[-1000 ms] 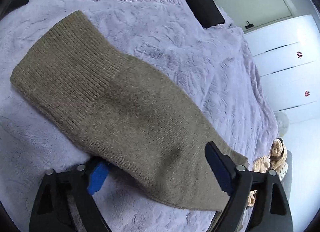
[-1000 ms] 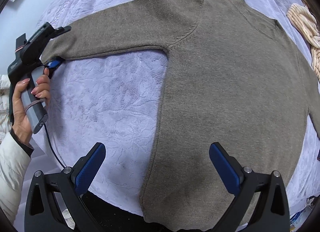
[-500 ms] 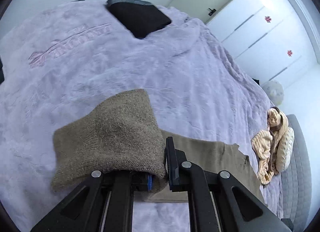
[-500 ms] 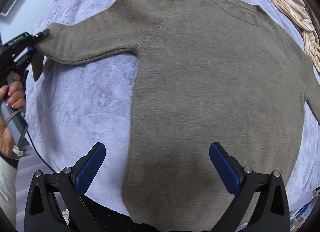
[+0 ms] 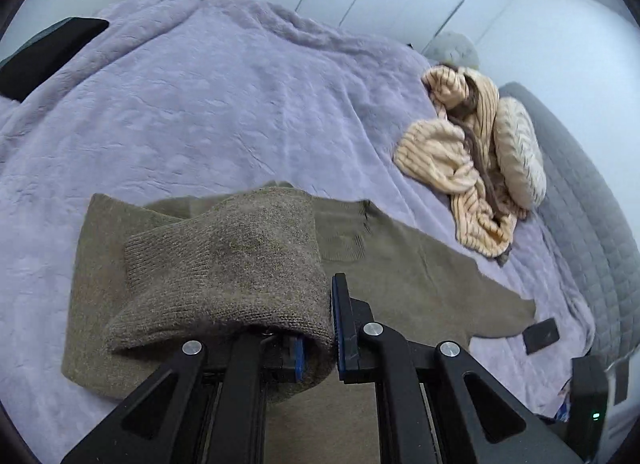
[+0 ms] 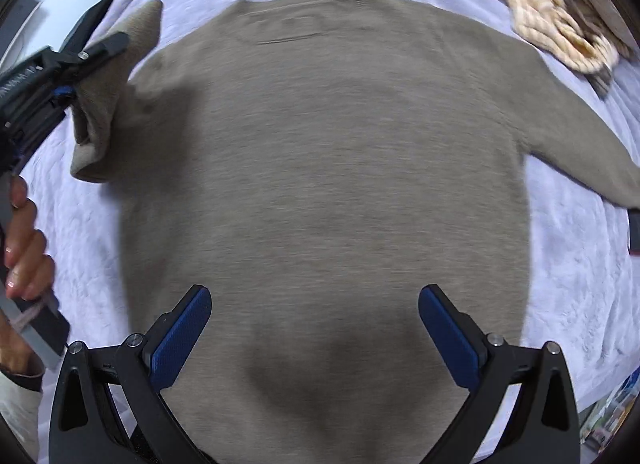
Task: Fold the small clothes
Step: 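Fold the held sleeve across the sweater body with the left tool, release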
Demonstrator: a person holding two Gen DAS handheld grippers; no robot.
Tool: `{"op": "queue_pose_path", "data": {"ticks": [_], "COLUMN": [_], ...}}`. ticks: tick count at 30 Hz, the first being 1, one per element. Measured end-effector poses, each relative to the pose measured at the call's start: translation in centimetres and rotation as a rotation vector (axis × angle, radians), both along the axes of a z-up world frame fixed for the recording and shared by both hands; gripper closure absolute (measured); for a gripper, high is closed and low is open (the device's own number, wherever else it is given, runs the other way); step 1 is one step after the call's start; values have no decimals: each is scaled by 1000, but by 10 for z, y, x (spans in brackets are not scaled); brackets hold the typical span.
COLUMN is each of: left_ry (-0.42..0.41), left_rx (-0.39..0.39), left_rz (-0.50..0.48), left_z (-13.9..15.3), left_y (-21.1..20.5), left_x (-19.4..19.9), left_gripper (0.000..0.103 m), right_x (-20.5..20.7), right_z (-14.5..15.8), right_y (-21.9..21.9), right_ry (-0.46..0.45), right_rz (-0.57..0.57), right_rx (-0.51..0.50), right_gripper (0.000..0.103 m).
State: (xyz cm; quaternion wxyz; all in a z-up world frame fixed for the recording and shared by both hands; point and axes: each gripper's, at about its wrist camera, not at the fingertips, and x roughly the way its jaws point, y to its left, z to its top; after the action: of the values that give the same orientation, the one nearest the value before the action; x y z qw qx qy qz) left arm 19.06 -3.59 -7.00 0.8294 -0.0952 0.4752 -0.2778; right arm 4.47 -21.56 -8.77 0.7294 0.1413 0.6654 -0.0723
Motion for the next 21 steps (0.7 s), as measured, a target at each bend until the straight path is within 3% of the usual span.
{"op": "queue_pose_path", "data": {"ticks": [3, 7, 8, 9, 10, 11, 15, 17, 21], "left_ry": [45, 103, 97, 87, 67, 35, -5, -12, 16], "left_rx": [82, 173, 200, 223, 230, 230, 227, 252, 355], "left_rz": [-35, -67, -68, -66, -62, -54, -15, 57, 193], "left_z": [-32, -63, -63, -61, -56, -46, -16, -8, -21], "left_y": [-40, -56, -56, -53, -47, -40, 0, 31, 87], "left_x": [-8, -17, -21, -25, -30, -36, -46, -49, -53], "left_gripper": [91, 88, 69, 60, 44, 41, 40, 18, 17], "right_x": [-7, -10, -10, -8, -6, -4, 17, 37, 78], "right_z": [-10, -24, -26, -27, -26, -25, -13, -2, 12], "right_y": [-31, -56, -60, -63, -65, -66, -63, -50, -3], "right_ry": [11, 36, 38, 36, 31, 27, -21, -72, -178], "right_rz": [-42, -64, -59, -54, -49, -46, -7, 63, 256], "right_rx": [-10, -13, -16, -20, -24, -26, -51, -80, -132], "right_gripper": [0, 0, 0, 0, 0, 0, 0, 0, 0]}}
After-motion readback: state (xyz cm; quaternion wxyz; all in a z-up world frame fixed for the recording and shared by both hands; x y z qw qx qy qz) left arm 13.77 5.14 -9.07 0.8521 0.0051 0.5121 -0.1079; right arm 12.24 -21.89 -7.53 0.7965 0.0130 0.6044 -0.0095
